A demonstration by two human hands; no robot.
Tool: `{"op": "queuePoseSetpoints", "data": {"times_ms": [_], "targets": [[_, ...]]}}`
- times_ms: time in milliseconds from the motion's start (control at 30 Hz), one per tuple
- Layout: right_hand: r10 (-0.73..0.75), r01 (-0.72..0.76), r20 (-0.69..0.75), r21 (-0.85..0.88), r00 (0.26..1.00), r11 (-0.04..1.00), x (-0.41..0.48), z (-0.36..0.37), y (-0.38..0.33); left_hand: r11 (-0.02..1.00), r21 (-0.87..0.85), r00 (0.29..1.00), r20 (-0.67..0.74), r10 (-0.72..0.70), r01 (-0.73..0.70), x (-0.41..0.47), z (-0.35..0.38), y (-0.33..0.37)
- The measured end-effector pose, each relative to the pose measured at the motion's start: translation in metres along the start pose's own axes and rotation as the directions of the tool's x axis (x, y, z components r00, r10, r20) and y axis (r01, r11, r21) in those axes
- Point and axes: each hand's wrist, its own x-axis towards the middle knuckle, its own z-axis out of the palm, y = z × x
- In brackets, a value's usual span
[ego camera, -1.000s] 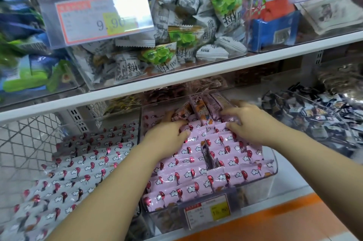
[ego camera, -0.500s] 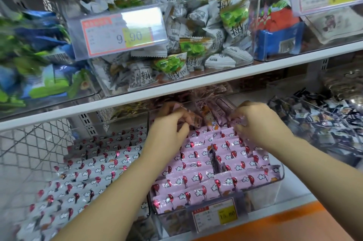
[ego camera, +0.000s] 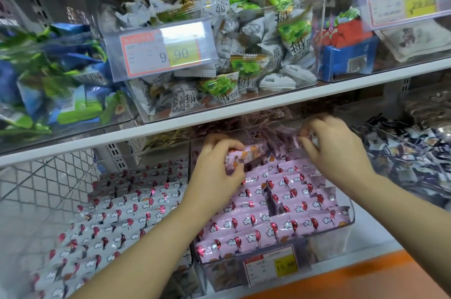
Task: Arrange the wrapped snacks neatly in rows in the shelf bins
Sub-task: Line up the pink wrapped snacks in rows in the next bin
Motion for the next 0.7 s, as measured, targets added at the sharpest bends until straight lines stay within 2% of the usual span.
{"op": "queuePoseSetpoints", "data": {"times_ms": [167, 300, 433, 533, 700], "targets": [[-0.031, 0.049, -0.091, 0.201, 0.995, 0.978, -0.014, -0.017, -0.012, 0.997, -0.015, 0.997, -0.01, -0.077, 0.077, -0.002, -0.008, 0.001], [0.012, -0.018, 0.015, 0.443, 1.0, 0.897, -0.02, -0.032, -0.025, 0.99, -0.109, 0.996, 0.009, -0.088, 0.088, -0.007, -0.017, 0.009], [0.051, -0.099, 0.112, 0.487, 0.992, 0.868, -0.02, -0.048, -0.027, 0.966, -0.221, 0.991, 0.025, -0.132, 0.134, -0.011, -0.023, 0.018], [0.085, -0.142, 0.129, 0.546, 0.988, 0.826, -0.028, -0.059, -0.026, 0.936, -0.306, 0.985, 0.061, -0.161, 0.172, -0.012, -0.024, 0.02], [0.148, -0.187, 0.115, 0.557, 0.982, 0.809, -0.046, -0.064, -0.03, 0.962, -0.213, 0.972, 0.195, -0.13, 0.171, -0.017, -0.015, 0.028]]}}
